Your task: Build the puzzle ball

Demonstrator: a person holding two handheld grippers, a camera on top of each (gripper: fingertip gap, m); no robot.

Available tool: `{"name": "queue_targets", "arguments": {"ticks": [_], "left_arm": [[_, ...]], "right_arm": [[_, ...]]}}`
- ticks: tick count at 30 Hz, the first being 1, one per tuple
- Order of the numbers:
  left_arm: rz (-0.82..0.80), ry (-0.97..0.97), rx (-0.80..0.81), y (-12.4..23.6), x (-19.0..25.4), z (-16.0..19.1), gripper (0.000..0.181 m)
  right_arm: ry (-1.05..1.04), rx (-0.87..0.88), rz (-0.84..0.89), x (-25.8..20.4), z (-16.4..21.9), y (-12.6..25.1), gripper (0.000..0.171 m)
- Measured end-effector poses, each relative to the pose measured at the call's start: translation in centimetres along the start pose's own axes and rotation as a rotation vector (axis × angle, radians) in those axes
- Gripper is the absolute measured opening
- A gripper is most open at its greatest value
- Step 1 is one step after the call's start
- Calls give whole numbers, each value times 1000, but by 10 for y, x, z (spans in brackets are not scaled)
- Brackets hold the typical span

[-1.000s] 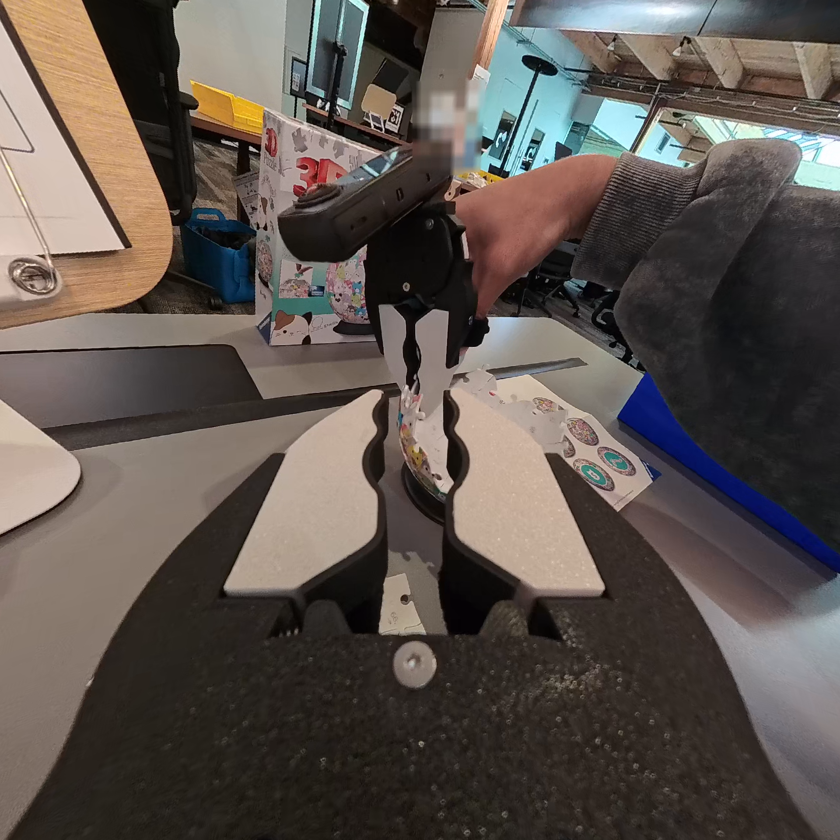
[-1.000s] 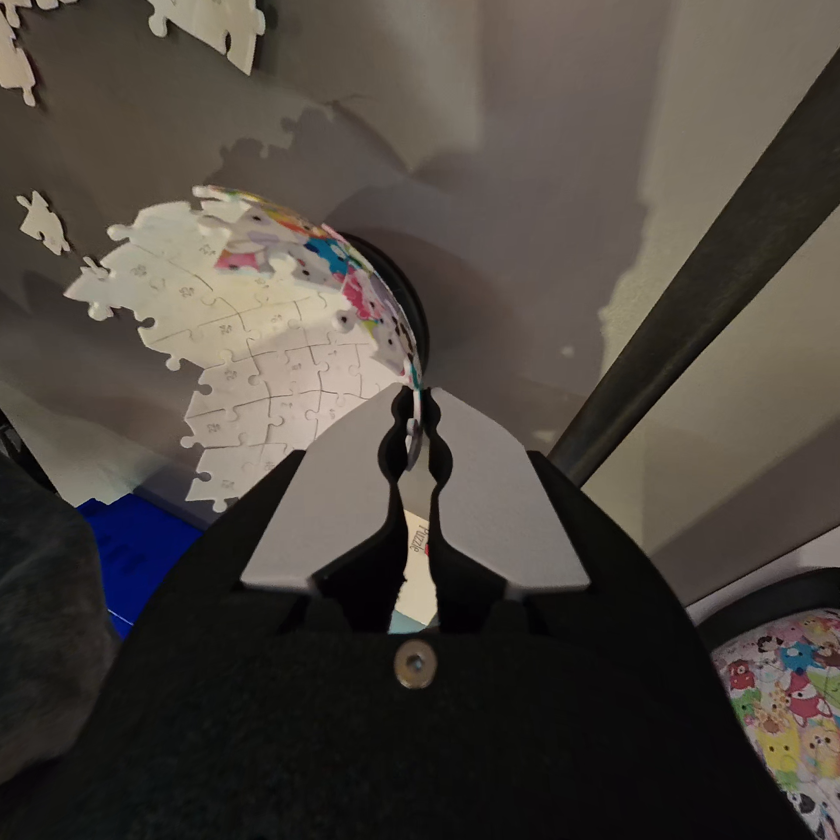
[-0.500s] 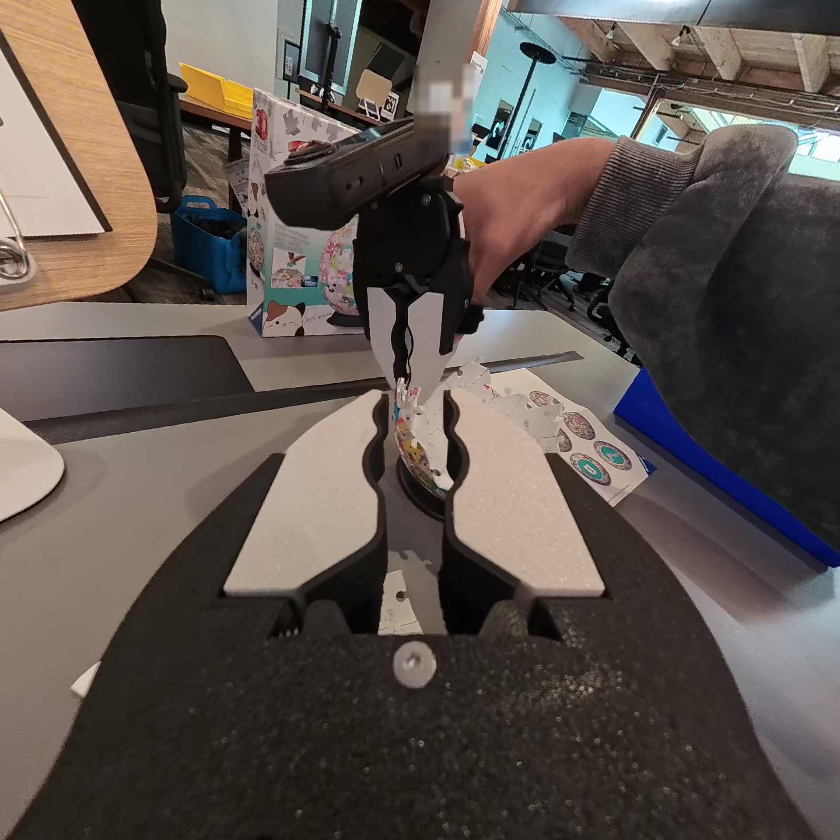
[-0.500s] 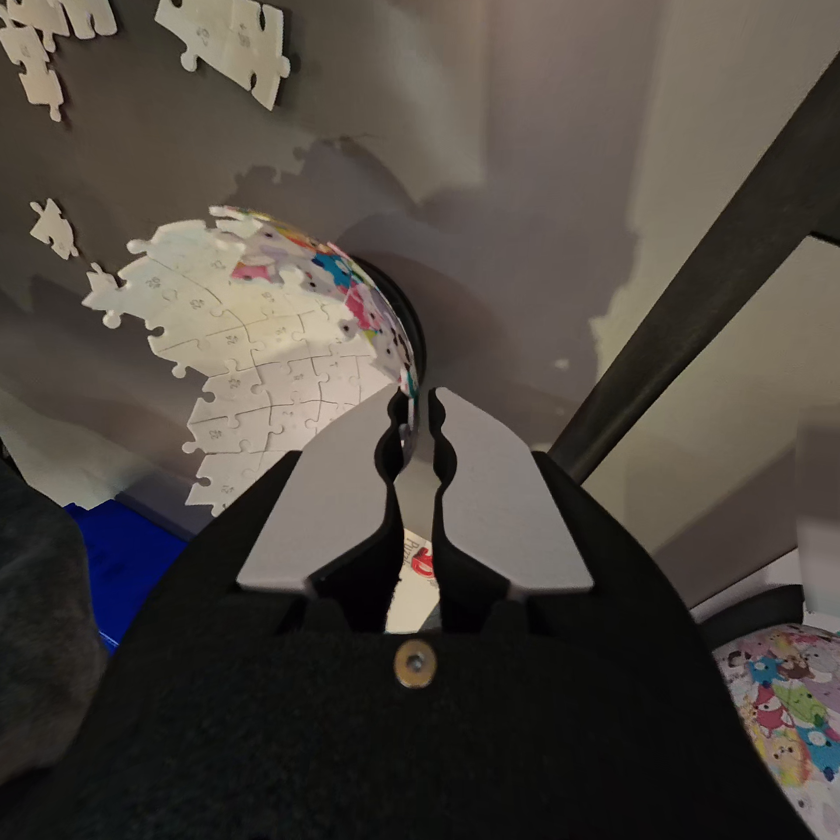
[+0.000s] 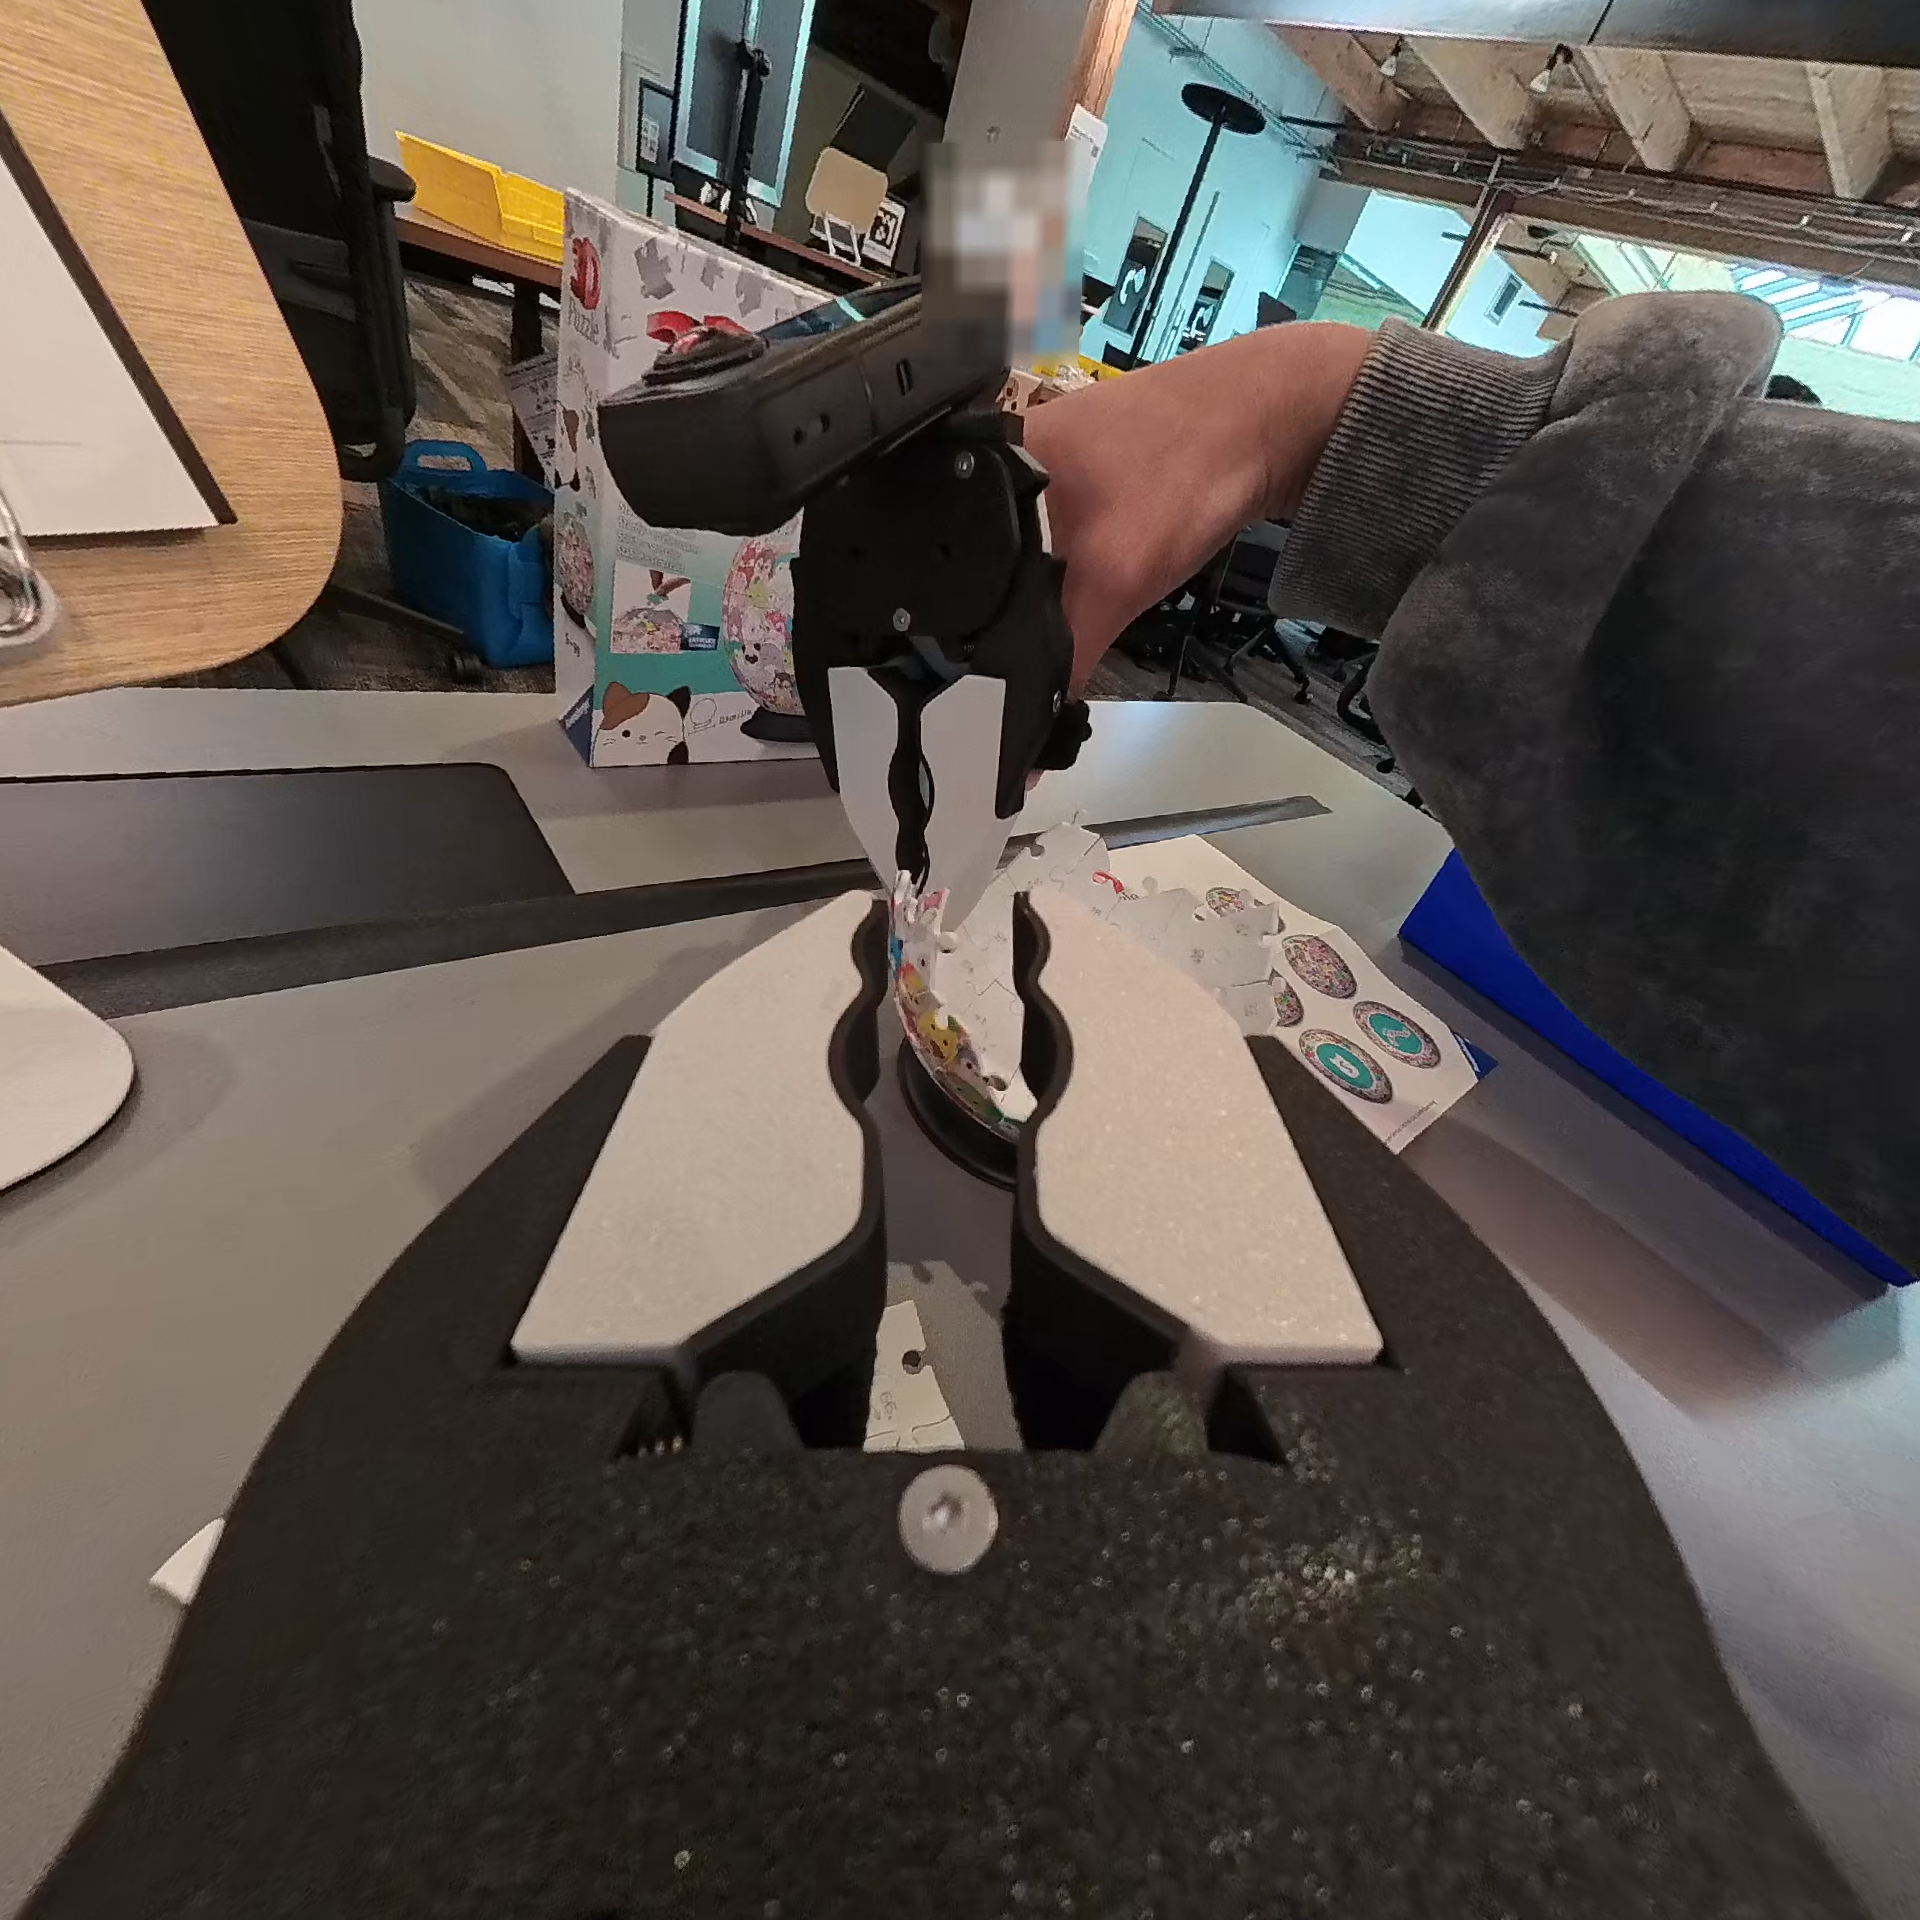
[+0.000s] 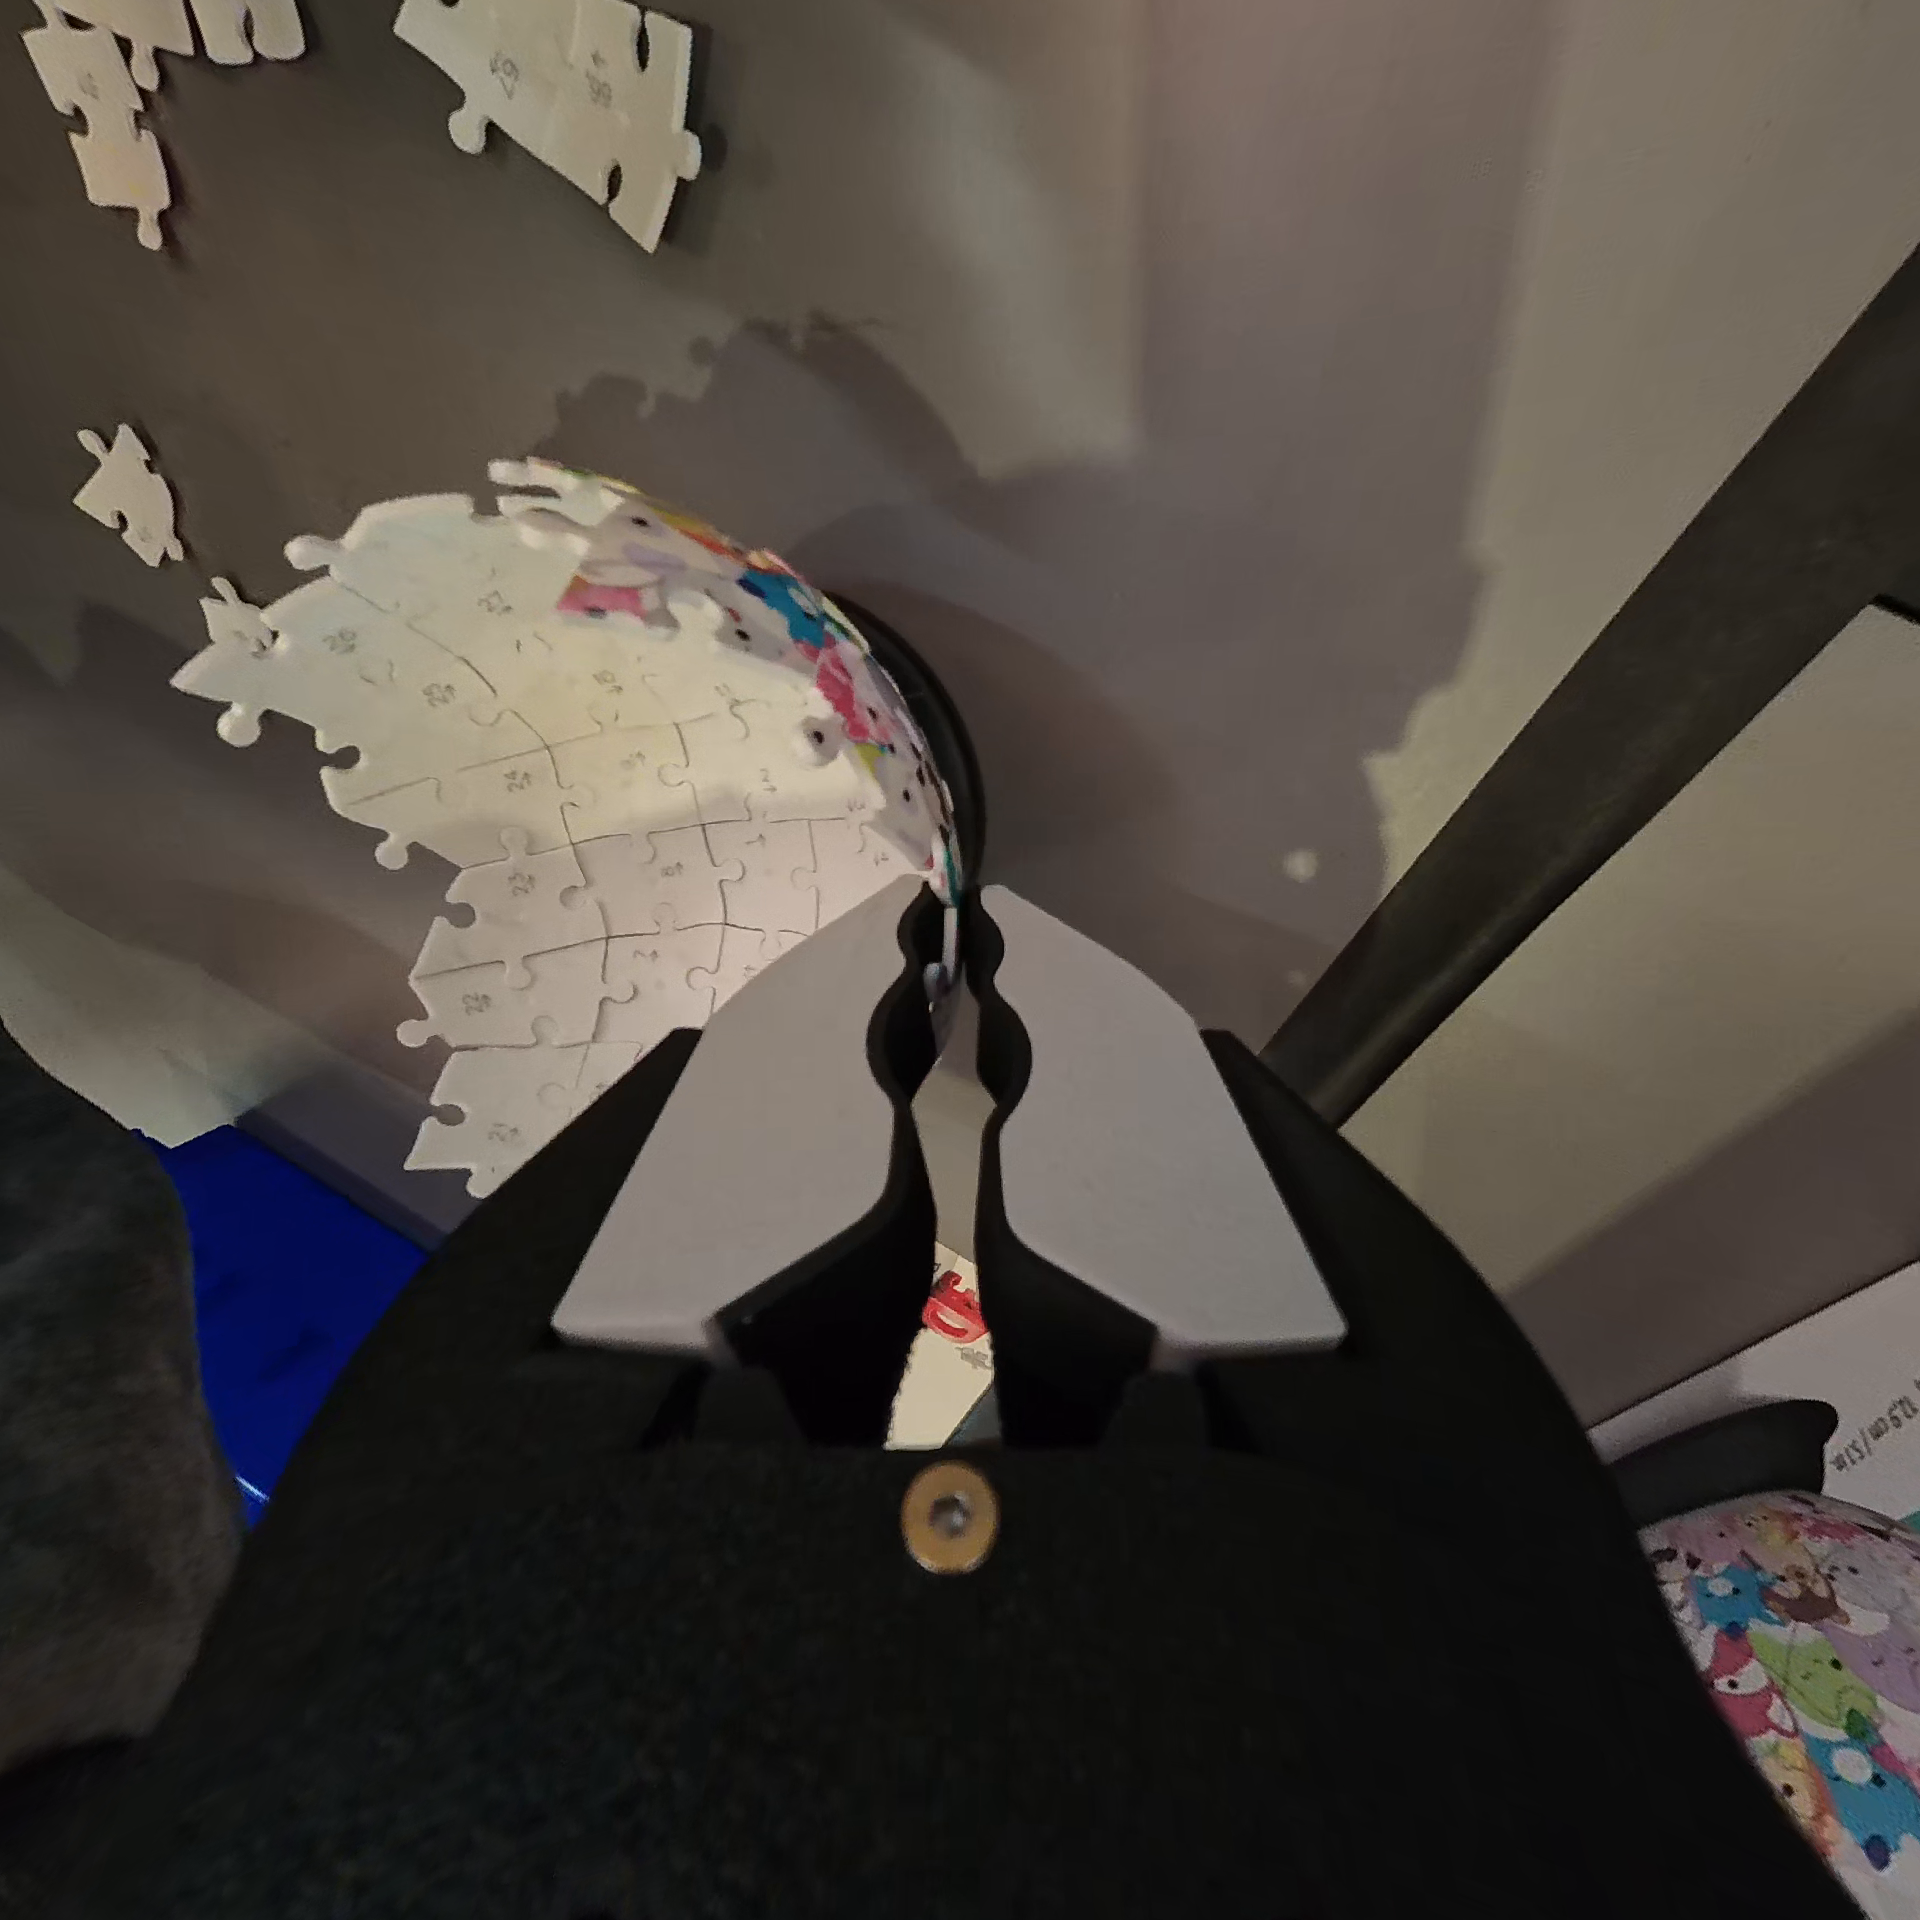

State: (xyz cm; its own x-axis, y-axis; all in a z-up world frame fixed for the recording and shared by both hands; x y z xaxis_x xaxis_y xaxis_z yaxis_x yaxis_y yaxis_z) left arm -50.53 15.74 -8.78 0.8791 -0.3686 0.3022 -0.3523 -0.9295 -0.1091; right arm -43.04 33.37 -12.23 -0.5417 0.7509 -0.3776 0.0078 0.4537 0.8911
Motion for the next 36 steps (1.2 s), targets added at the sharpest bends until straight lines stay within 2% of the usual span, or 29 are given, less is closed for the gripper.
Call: {"name": "queue_targets", "arguments": {"ticks": [10, 36], "left_arm": [[3, 3, -2, -1, 0, 1, 22], [8, 10, -8, -2, 1, 2, 22]], "right_arm": [[32, 30, 31, -3, -2, 10, 7], [100, 34, 130, -5, -6, 14, 5]]}}
Point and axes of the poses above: each gripper's, where its closed fingertips meet, y back along the fingers, z out of its underside, x = y × z across the jaws, the point moved 7 cm from there along y, back along the fingers, and after that the axes turned 12 degrees about x, right-handed, at the moved point
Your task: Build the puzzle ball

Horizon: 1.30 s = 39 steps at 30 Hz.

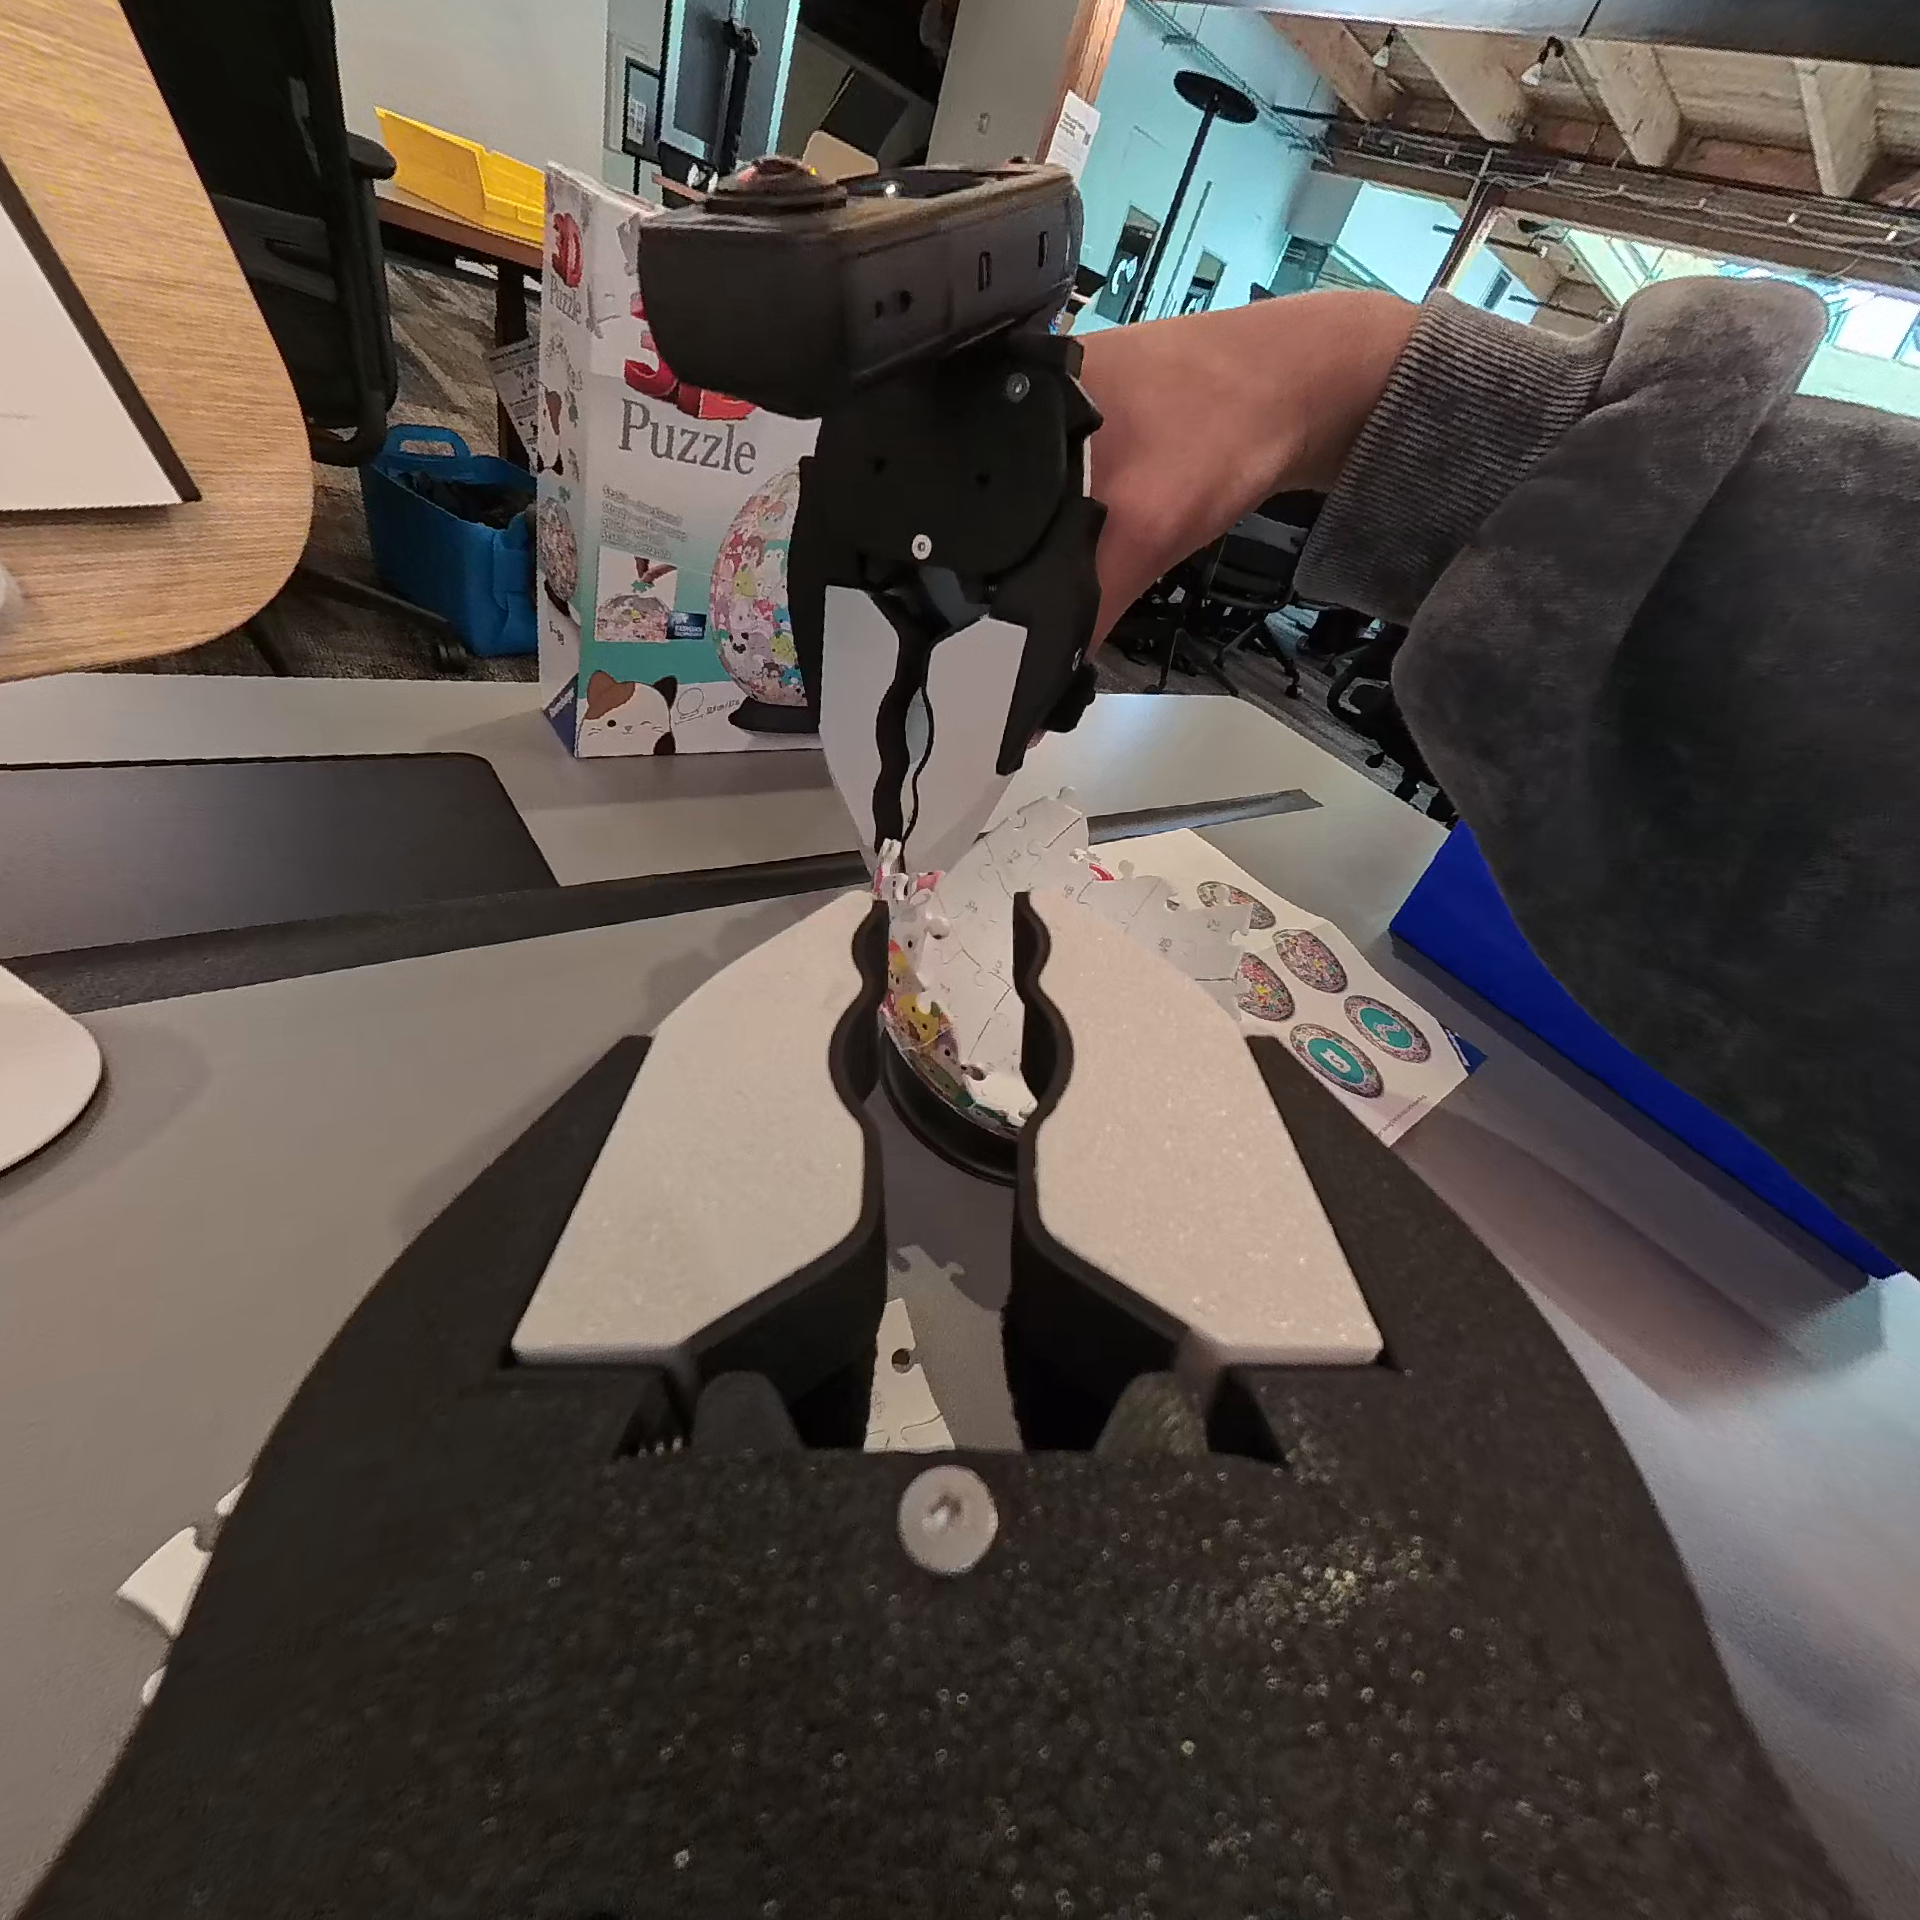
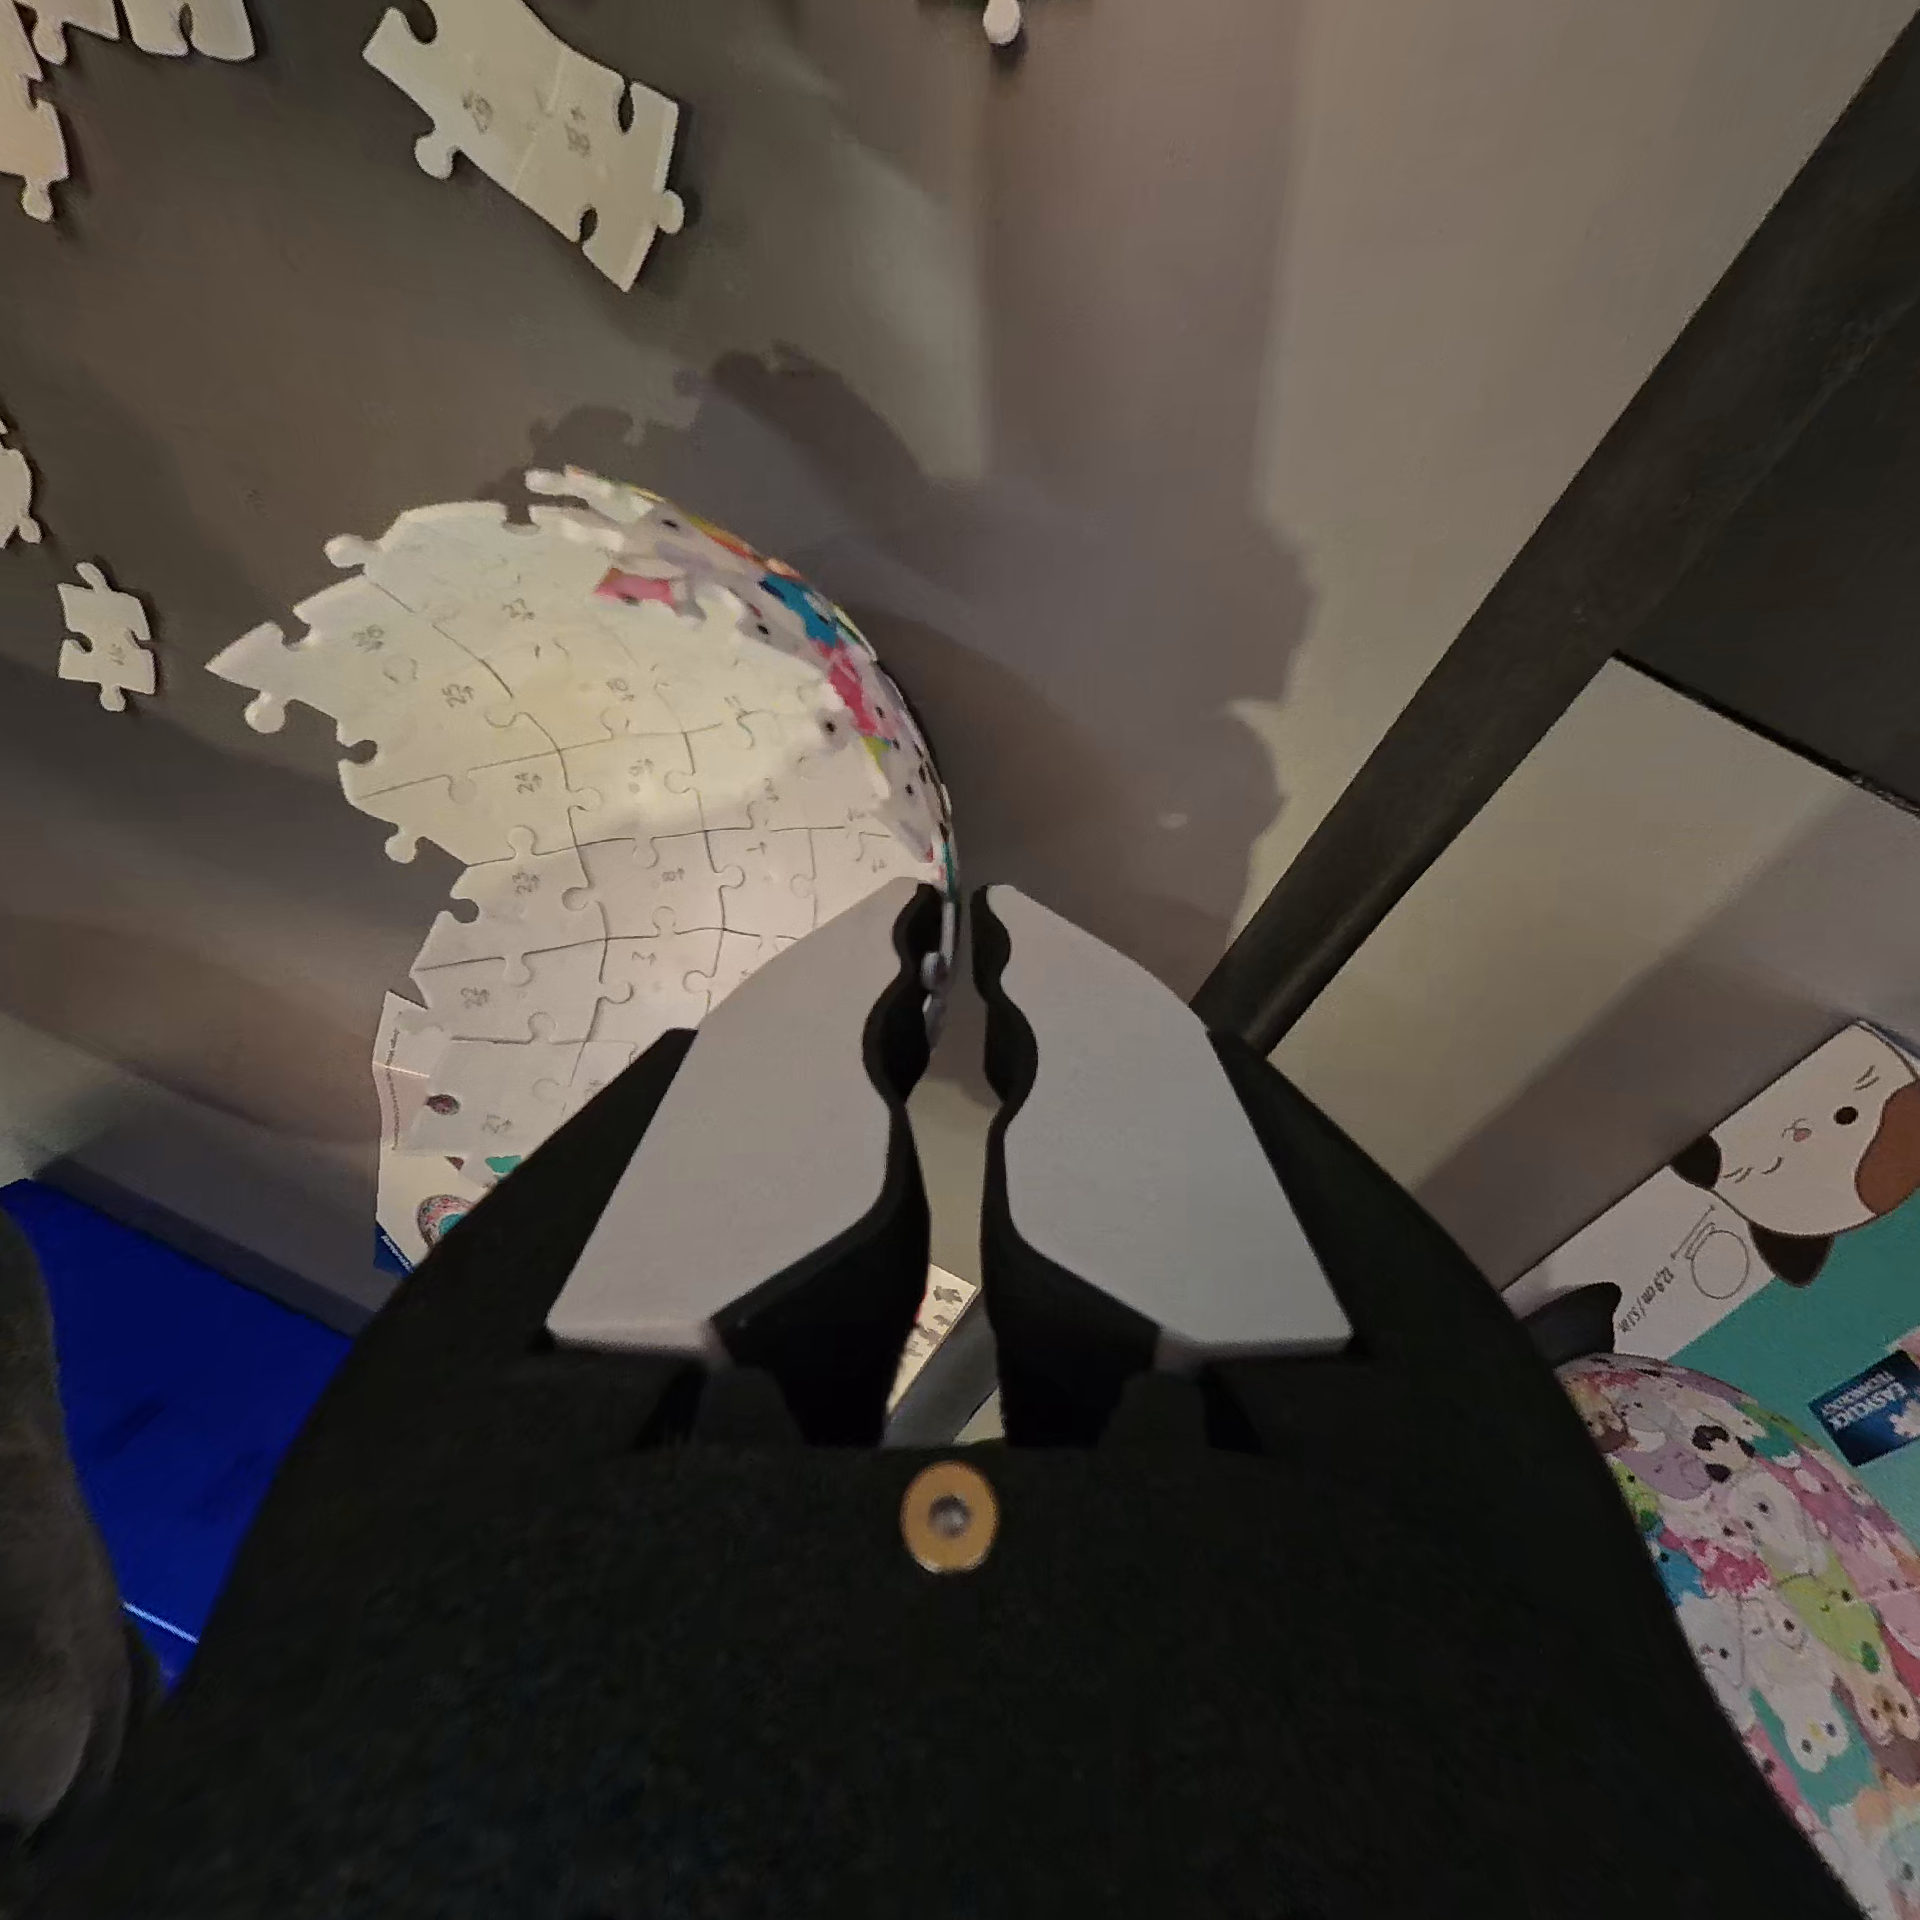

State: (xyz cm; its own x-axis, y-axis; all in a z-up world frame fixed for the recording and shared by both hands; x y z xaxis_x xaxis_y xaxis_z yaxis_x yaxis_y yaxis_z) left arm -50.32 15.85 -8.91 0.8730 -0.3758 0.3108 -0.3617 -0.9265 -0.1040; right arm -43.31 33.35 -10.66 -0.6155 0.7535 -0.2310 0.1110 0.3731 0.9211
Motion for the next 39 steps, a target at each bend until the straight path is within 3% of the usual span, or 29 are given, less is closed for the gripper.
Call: {"name": "queue_targets", "arguments": {"ticks": [14, 18, 21, 32, 39], "left_arm": [[0, 0, -1, 0, 0, 0, 22], [2, -1, -4, -1, 0, 1, 22], [2, 2, -3, -1, 0, 1, 22], [4, 7, -1, -1, 0, 1, 22], [5, 6, 0, -1, 0, 1, 22]], "right_arm": [[8, 3, 13, 0, 0, -1, 3], [-37, 10, -3, -1, 1, 2, 17], [-70, -7, 4, 0, 5, 7, 18], [-230, -63, -42, 2, 17, 0, 8], [-182, -34, 2, 1, 15, -4, 6]]}}
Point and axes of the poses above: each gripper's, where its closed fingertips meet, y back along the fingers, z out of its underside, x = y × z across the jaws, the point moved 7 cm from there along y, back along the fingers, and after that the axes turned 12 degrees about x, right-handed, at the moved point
